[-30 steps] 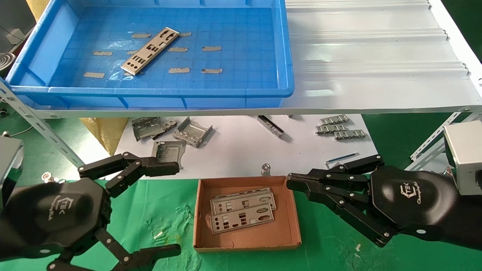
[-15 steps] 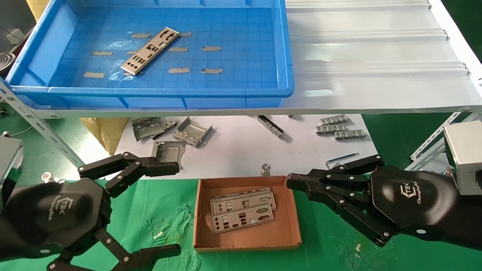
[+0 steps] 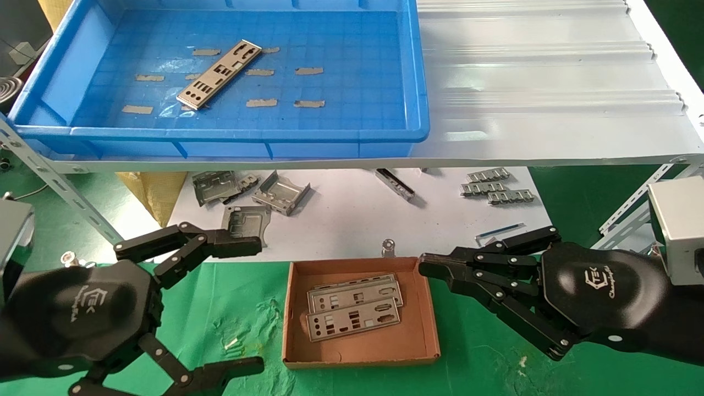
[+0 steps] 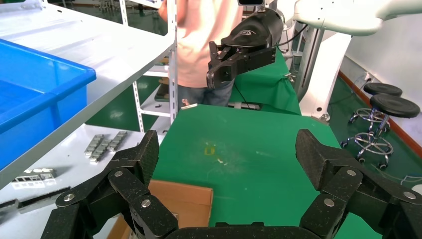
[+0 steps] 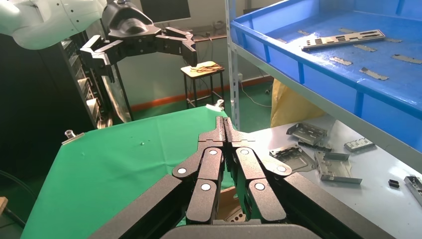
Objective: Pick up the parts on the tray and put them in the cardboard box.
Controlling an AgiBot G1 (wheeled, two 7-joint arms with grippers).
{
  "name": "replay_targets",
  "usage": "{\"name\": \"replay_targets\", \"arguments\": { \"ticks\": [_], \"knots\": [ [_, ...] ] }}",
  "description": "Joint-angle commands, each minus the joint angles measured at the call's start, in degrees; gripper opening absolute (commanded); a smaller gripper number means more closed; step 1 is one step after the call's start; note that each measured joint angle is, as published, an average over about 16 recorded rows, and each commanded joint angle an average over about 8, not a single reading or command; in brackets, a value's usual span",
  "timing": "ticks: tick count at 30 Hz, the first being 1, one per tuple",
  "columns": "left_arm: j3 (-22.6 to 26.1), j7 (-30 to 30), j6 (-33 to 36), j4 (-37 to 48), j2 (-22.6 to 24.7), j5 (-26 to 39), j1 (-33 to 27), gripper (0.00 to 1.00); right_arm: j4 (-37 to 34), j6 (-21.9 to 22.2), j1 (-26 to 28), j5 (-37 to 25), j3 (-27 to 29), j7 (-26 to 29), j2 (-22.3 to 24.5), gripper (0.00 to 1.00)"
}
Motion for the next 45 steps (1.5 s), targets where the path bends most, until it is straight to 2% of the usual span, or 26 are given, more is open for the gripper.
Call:
{"name": "replay_targets", "arguments": {
  "ticks": [1, 5, 10, 12, 13, 19, 21, 26, 32, 41, 42, 43, 45],
  "knots": [
    [-0.1, 0.1, 0.1, -0.2, -0.1, -0.2, 0.3, 1.0, 0.0, 0.0, 0.0, 0.0, 0.0, 0.0, 0.0, 0.0],
    [0.3, -0.1, -1.1, 0.8, 1.4, 2.4, -5.5, 1.0, 0.0, 0.0, 0.0, 0.0, 0.0, 0.0, 0.0, 0.0],
    [2.7, -1.8, -3.0, 6.0, 5.3, 8.9, -17.1, 1.0, 0.0, 0.0, 0.0, 0.0, 0.0, 0.0, 0.0, 0.0],
    [4.3, -2.3, -3.7, 10.0, 7.5, 12.2, -21.9, 1.0, 0.0, 0.0, 0.0, 0.0, 0.0, 0.0, 0.0, 0.06],
    [5.2, -2.5, -4.1, 12.5, 8.7, 14.0, -24.1, 1.0, 0.0, 0.0, 0.0, 0.0, 0.0, 0.0, 0.0, 0.14],
    [9.9, -1.2, -8.1, 31.2, 16.6, 23.9, -35.4, 1.0, 0.0, 0.0, 0.0, 0.0, 0.0, 0.0, 0.0, 0.88],
    [11.2, -0.2, -10.2, 37.7, 19.2, 26.6, -38.4, 1.0, 0.0, 0.0, 0.0, 0.0, 0.0, 0.0, 0.0, 1.0],
    [13.7, 1.8, -18.4, 51.9, 25.2, 32.3, -44.3, 1.0, 0.0, 0.0, 0.0, 0.0, 0.0, 0.0, 0.0, 1.0],
    [14.8, 3.1, -27.6, 61.9, 30.1, 35.3, -48.1, 1.0, 0.0, 0.0, 0.0, 0.0, 0.0, 0.0, 0.0, 1.0],
    [15.3, 4.5, -29.5, 68.2, 32.2, 36.2, -49.7, 1.0, 0.0, 0.0, 0.0, 0.0, 0.0, 0.0, 0.0, 1.0],
    [15.3, 4.6, -29.6, 68.6, 32.3, 36.2, -49.7, 0.98, 0.0, 0.0, 0.0, 0.0, 0.0, 0.0, 0.0, 1.0],
    [15.3, 4.8, -29.7, 69.1, 32.4, 36.2, -49.8, 0.9, 0.0, 0.0, 0.0, 0.0, 0.0, 0.0, 0.0, 1.0],
    [15.2, 5.0, -29.9, 69.8, 32.5, 36.2, -49.8, 0.65, 0.0, 0.0, 0.0, 0.0, 0.0, 0.0, 0.0, 1.0]
  ]
}}
